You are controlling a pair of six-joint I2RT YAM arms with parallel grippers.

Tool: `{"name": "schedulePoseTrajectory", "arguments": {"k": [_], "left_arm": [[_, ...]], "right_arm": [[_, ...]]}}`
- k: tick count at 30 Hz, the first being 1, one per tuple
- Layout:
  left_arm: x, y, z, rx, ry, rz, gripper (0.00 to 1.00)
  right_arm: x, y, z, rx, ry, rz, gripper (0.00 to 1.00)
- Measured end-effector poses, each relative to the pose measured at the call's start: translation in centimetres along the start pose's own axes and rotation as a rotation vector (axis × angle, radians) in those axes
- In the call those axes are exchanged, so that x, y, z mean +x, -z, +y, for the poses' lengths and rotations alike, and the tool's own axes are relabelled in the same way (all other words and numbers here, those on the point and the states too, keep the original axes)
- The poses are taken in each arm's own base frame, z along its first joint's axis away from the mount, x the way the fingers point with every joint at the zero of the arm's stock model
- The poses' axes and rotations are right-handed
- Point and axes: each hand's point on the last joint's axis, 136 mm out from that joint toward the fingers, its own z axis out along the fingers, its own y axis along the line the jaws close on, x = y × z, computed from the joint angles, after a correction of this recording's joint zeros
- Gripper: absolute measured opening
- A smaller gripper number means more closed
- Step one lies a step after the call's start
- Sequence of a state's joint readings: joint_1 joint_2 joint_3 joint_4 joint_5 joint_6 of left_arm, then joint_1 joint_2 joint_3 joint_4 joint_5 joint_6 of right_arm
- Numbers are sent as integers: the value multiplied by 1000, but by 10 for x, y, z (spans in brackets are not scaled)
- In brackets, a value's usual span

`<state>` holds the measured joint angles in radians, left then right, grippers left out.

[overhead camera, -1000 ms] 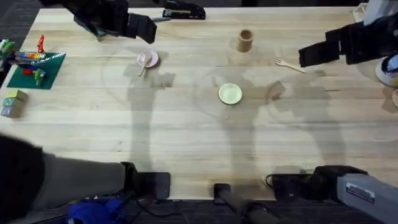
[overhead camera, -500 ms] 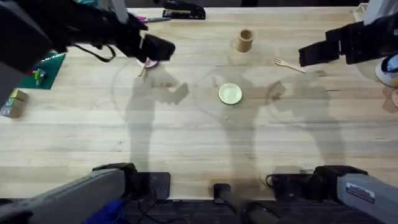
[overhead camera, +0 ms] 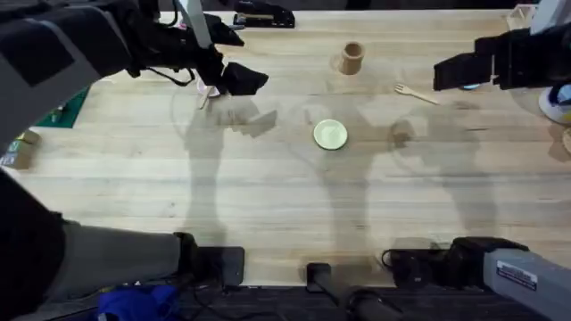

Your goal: Pick up a utensil and set it on the pink plate, then put the other utensil in the container.

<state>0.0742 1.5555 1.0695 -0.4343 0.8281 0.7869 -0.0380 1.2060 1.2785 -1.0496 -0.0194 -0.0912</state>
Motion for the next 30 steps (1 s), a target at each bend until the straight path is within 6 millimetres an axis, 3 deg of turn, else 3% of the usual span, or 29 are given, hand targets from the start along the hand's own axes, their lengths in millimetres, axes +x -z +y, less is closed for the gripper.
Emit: {"name": "schedulePoseTrajectory", "arguments": {"k": [13, 20, 24, 30], "left_arm": [[-2, -1, -1, 10, -11, -15, 995], [-2, -1, -1, 10, -11, -15, 995], [-2, -1, -1, 10, -11, -15, 994], [-2, -1, -1, 10, -12, -15, 995]], "right_arm": [[-3, 0, -10, 33, -17, 71, 998], [-36, 1, -27, 104, 151, 93, 997], [-49, -12, -34, 121, 298, 109, 995], [-49, -50, -41, 106, 520, 208, 996]]}}
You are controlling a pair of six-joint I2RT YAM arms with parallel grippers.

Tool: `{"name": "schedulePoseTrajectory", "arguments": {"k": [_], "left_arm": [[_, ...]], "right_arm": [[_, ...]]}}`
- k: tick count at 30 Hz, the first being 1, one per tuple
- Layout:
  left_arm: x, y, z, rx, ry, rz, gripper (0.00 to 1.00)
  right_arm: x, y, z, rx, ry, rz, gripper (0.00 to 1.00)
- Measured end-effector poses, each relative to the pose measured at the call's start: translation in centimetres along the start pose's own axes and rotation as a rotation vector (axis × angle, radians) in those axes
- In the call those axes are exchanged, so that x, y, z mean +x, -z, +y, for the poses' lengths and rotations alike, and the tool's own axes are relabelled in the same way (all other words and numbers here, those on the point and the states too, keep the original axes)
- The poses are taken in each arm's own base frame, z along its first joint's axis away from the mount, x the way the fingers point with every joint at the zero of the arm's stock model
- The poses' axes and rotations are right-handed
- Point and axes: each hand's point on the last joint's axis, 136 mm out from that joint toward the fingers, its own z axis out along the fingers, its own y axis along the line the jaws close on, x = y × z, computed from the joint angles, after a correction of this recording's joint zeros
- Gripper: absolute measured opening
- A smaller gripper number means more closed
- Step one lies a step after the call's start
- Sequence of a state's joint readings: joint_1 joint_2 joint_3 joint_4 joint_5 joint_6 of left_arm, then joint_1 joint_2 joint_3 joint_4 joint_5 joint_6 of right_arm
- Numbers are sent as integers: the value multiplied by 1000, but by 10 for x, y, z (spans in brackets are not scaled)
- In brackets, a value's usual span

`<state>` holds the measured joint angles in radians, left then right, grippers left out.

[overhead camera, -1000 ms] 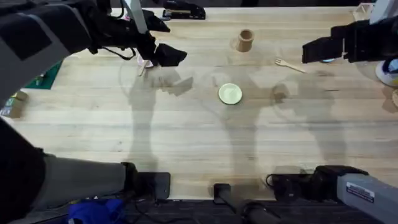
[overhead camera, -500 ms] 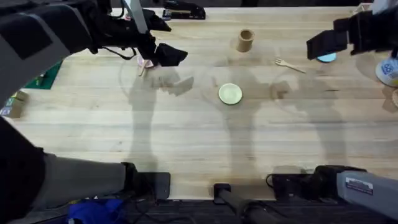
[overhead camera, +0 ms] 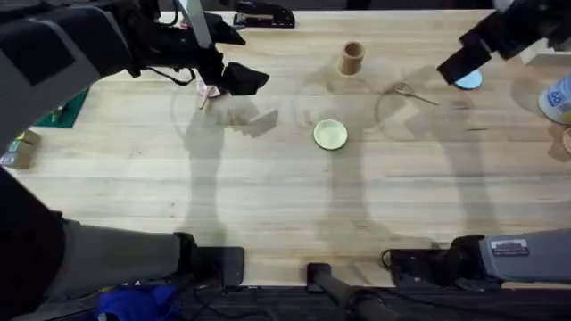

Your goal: Pick up a utensil and set it on the pink plate, then put the other utensil in the container.

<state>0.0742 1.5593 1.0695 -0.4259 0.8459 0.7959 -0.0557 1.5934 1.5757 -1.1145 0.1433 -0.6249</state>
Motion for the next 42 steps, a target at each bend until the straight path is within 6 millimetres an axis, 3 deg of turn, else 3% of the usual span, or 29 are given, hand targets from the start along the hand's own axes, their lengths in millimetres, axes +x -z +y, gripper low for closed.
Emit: {"name": "schedulePoseTrajectory", "arguments": {"k": [6, 13, 19, 27, 33, 37, 42], "left_arm": [[0, 0, 0, 0, -1, 0, 995], [0, 0, 0, 0, -2, 0, 995], [0, 0, 0, 0, -2, 0, 993], [0, 0, 0, 0, -2, 0, 995], [0, 0, 0, 0, -2, 0, 995], [0, 0, 0, 0, -2, 0, 995], [0, 0, 0, -1, -3, -1, 995]], "right_arm": [[-1, -45, 1, -58, 188, 81, 996], [1, -108, -2, -121, 265, 152, 996], [-3, -142, 16, -238, 307, 130, 996], [-14, -167, 29, -301, 370, 71, 995], [-16, -169, 32, -314, 395, 63, 959], [-15, -169, 34, -327, 396, 65, 904], [-13, -168, 35, -340, 401, 75, 720]]}}
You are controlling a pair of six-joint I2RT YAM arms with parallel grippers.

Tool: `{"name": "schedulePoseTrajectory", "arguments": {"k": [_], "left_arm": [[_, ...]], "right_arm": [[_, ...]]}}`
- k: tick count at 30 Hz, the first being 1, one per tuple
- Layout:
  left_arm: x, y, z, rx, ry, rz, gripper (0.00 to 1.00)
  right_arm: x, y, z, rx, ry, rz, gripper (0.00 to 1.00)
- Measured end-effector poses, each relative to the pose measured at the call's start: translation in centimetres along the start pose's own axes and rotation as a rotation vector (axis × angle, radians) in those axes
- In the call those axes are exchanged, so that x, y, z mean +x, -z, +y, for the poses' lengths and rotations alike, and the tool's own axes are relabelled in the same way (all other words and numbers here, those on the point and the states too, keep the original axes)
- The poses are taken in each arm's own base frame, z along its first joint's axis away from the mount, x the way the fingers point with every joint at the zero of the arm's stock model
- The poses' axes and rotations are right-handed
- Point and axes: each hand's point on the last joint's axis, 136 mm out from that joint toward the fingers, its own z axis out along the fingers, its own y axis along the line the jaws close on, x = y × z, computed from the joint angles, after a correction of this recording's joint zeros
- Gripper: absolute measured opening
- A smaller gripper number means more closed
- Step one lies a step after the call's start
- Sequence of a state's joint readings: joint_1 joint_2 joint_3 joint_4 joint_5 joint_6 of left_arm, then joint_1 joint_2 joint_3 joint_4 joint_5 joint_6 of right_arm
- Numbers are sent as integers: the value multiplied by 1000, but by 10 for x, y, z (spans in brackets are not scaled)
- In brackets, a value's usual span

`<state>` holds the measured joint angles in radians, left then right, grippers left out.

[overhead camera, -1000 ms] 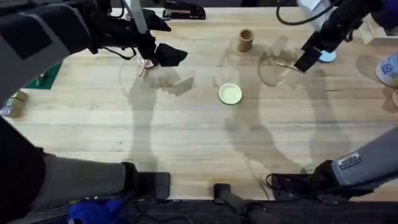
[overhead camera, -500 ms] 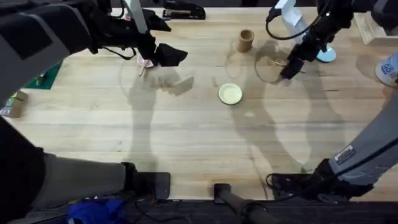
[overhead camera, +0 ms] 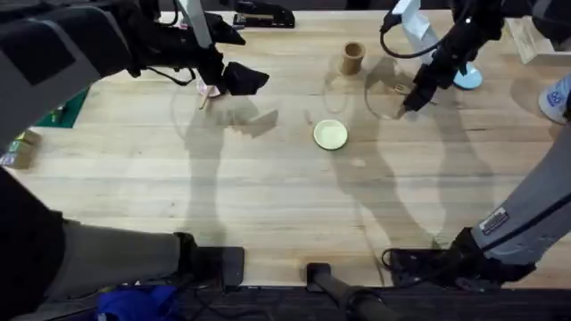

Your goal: Pick up a utensil and set it on the pink plate, then put the other utensil in the container.

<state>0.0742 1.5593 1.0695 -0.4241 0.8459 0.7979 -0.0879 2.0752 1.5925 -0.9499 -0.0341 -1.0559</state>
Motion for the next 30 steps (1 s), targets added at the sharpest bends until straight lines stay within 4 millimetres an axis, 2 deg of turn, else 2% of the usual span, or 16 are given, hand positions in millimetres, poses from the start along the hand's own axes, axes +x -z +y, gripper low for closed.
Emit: {"name": "schedulePoseTrajectory", "arguments": {"k": [4, 12, 30], "left_arm": [[0, 0, 0, -1, -2, -1, 995], [0, 0, 0, -1, -2, -1, 995], [0, 0, 0, -1, -2, -1, 995]], "right_arm": [[2, 0, 3, -11, 0, 7, 406], [3, 0, 5, -22, 2, 12, 55], [1, 2, 6, -24, 6, 14, 32]]}}
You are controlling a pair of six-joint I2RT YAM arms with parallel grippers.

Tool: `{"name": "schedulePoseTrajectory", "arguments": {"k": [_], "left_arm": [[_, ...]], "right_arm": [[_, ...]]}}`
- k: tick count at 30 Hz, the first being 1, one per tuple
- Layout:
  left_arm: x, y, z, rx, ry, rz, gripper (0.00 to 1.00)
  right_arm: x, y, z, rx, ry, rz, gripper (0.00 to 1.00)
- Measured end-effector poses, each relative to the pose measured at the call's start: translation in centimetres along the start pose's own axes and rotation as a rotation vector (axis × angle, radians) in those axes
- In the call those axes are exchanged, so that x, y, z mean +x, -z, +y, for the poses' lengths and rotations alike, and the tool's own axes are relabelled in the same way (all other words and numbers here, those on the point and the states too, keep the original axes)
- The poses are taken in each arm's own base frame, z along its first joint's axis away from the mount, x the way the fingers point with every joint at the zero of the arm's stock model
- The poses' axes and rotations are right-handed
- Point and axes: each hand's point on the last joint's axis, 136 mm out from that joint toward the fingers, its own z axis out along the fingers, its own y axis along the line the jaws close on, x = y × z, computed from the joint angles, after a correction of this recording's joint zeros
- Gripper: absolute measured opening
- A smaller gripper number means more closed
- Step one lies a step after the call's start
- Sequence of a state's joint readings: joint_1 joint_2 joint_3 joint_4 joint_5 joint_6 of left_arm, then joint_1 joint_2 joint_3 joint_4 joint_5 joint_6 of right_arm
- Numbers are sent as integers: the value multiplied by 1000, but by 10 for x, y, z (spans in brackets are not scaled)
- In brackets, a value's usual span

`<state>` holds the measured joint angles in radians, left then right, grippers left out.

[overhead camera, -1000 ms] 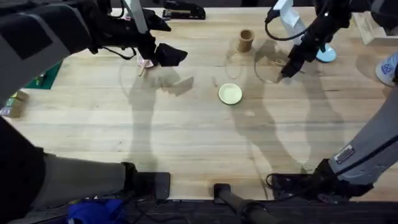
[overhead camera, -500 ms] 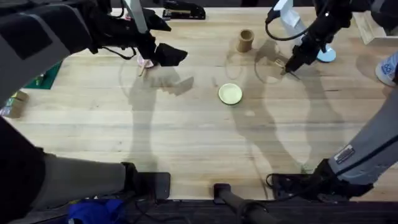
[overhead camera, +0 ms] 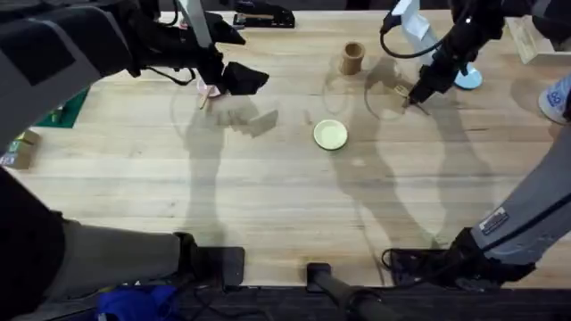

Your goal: Pick up a utensil and set it on the pink plate, then put the other utensil in the container.

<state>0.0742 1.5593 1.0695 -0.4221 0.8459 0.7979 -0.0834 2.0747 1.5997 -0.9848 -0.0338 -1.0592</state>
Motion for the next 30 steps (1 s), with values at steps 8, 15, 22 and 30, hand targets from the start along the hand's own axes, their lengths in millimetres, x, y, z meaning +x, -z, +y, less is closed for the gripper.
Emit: {"name": "schedulePoseTrajectory", "arguments": {"k": [8, 15, 22, 30], "left_arm": [[0, 0, 0, 0, 0, 0, 995], [0, 0, 0, 0, 0, 0, 995], [0, 0, 0, 0, 0, 0, 993], [0, 0, 0, 0, 0, 0, 994]], "right_arm": [[-15, 34, -9, 93, 1, -56, 30], [-58, 102, -14, 246, -30, -260, 31], [-101, 126, 5, 191, -2, -457, 31], [-124, 151, 17, 46, 20, -726, 31]]}}
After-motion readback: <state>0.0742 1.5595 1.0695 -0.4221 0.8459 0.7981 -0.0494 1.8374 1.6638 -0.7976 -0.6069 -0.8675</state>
